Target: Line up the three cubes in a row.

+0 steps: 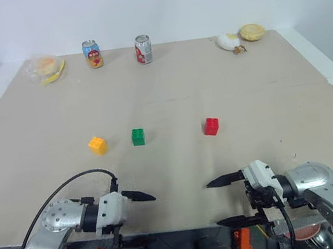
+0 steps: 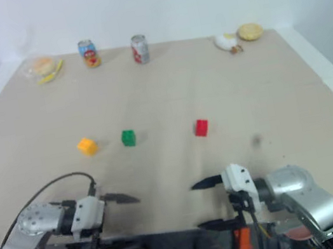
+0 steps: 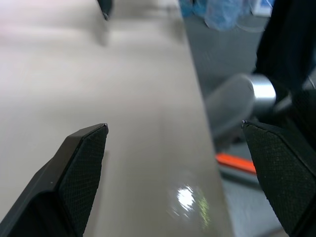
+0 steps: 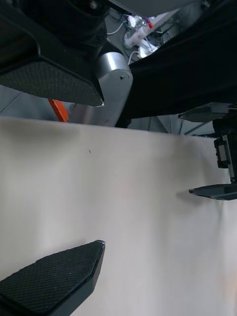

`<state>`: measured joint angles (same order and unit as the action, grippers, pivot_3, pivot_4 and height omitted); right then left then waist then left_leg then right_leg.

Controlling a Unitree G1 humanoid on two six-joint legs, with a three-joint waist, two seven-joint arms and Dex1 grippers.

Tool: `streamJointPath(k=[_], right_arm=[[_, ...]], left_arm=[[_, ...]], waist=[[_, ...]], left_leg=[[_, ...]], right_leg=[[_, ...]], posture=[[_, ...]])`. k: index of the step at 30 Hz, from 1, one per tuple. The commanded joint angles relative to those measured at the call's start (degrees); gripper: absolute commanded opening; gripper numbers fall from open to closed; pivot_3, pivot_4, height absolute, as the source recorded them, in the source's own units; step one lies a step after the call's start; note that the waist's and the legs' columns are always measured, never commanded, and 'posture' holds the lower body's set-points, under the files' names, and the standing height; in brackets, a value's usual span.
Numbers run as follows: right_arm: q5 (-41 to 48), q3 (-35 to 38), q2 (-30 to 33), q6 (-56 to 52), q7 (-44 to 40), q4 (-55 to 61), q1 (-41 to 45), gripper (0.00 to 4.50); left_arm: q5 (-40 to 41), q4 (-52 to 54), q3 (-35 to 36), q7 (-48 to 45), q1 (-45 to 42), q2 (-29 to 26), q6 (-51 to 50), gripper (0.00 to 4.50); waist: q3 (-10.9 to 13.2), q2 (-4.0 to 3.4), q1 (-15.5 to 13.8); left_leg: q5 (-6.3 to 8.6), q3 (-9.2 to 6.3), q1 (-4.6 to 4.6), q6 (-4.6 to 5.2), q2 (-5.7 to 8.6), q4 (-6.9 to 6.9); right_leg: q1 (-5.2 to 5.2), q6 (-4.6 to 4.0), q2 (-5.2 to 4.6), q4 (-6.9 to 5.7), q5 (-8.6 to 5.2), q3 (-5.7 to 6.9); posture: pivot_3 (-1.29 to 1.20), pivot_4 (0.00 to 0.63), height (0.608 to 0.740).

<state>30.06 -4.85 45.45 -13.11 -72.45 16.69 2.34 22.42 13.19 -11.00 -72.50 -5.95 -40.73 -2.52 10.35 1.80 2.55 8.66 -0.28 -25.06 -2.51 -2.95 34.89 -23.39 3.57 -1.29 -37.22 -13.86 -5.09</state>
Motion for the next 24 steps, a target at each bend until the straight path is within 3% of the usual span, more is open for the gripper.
streamJointPath(k=[1,6,10,18,24], right_arm=[[5.2,3.7,0.5,-7.3,1.4,-1.5,8.9,4.50],[1.1,5.0,-3.1,-5.6,3.0,-23.5,29.9,4.50],[-6.3,2.2,-5.1,2.3,-0.1,-41.1,39.4,4.50],[-17.7,-2.0,-9.0,15.2,-5.3,-67.5,49.8,4.50],[-22.0,-1.4,-12.0,20.6,-4.6,-78.0,53.2,4.50]], left_arm=[[4.9,3.0,3.0,5.7,-4.6,2.8,-7.5,4.47],[7.9,2.1,5.1,18.5,-13.3,12.9,-15.5,4.47],[8.0,0.6,5.5,24.4,-17.3,19.1,-17.4,4.47],[7.6,0.8,5.7,29.6,-19.7,25.2,-18.5,4.47],[7.2,1.1,5.8,31.2,-19.9,26.0,-18.3,4.47]], waist=[[0.0,-0.02,0.0],[0.1,0.00,0.2],[0.1,0.01,-0.1],[0.1,-0.03,0.2],[0.1,-0.03,0.2]], left_leg=[[0.00,-0.01,0.00,0.01,0.00,0.07],[-0.15,-0.05,-0.09,0.24,0.02,0.55],[-0.17,-0.09,-0.08,0.25,0.04,0.56],[-0.02,-0.07,-0.16,0.36,0.12,0.38],[-0.02,-0.05,-0.15,0.34,0.13,0.41]], right_leg=[[0.03,0.03,0.00,-0.02,0.04,0.01],[0.13,0.15,0.07,-0.03,0.44,-0.01],[0.21,0.18,0.07,-0.03,0.44,0.03],[0.11,0.30,0.23,-0.07,0.53,-0.32],[0.13,0.35,0.22,-0.07,0.56,-0.37]], posture=[[0.00,0.150,0.733],[0.00,0.150,0.733],[0.00,0.150,0.733],[0.00,0.150,0.733],[0.00,0.150,0.733]])
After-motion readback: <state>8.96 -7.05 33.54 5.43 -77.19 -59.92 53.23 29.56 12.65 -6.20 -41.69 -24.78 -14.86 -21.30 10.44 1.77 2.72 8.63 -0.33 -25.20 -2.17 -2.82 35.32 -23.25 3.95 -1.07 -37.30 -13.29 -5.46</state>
